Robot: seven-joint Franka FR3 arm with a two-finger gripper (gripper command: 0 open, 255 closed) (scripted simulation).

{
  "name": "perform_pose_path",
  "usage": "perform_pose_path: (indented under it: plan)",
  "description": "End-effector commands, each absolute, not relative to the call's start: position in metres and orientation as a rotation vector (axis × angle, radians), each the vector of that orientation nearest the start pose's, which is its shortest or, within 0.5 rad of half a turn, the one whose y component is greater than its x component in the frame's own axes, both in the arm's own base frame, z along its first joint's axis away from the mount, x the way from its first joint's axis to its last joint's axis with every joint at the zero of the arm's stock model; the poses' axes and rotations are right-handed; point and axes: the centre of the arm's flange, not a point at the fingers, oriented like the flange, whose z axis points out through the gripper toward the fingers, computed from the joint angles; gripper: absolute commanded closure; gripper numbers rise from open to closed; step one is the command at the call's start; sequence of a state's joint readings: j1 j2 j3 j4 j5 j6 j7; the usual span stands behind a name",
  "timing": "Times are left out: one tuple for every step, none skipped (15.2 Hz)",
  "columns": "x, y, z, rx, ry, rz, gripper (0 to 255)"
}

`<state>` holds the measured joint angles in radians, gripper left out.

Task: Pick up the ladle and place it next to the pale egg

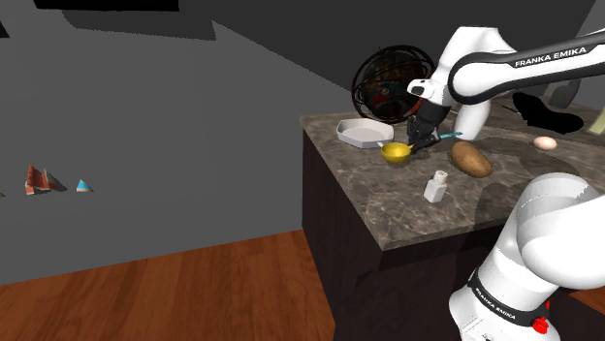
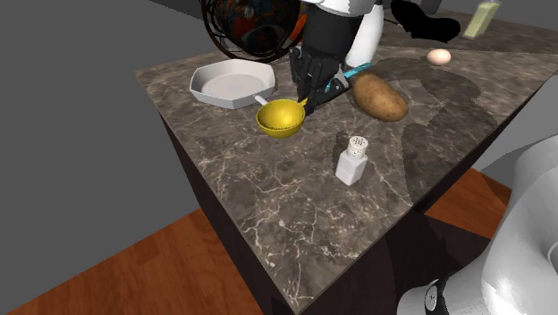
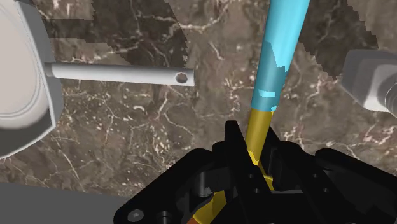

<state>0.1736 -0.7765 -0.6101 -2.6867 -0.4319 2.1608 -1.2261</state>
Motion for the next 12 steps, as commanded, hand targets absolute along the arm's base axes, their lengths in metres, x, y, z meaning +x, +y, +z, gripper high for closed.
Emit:
perform_pose_path:
  plan:
    - [0.32,-0.161,0.448,-2.746,-1.71,-0.26,255]
    - [0.32,-0.161,0.453,-2.746,-1.71,-0.26,255]
    - [0.32,-0.161,0.456,-2.746,-1.71,-0.26,255]
    - [0.313,-0.173,0.456,-2.746,-1.71,-0.26,255]
    - [0.307,-0.184,0.456,-2.746,-1.71,-0.26,255]
    - [0.301,-0.196,0.456,-2.746,-1.71,-0.26,255]
    - [0.295,-0.208,0.456,-2.746,-1.71,-0.26,255]
    - [0.288,-0.219,0.456,-2.746,-1.71,-0.26,255]
    - [0.282,-0.231,0.456,-2.746,-1.71,-0.26,255]
    - [0.276,-0.243,0.456,-2.746,-1.71,-0.26,255]
    - [0.27,-0.254,0.456,-2.746,-1.71,-0.26,255]
    - [0.263,-0.266,0.457,-2.746,-1.71,-0.26,255]
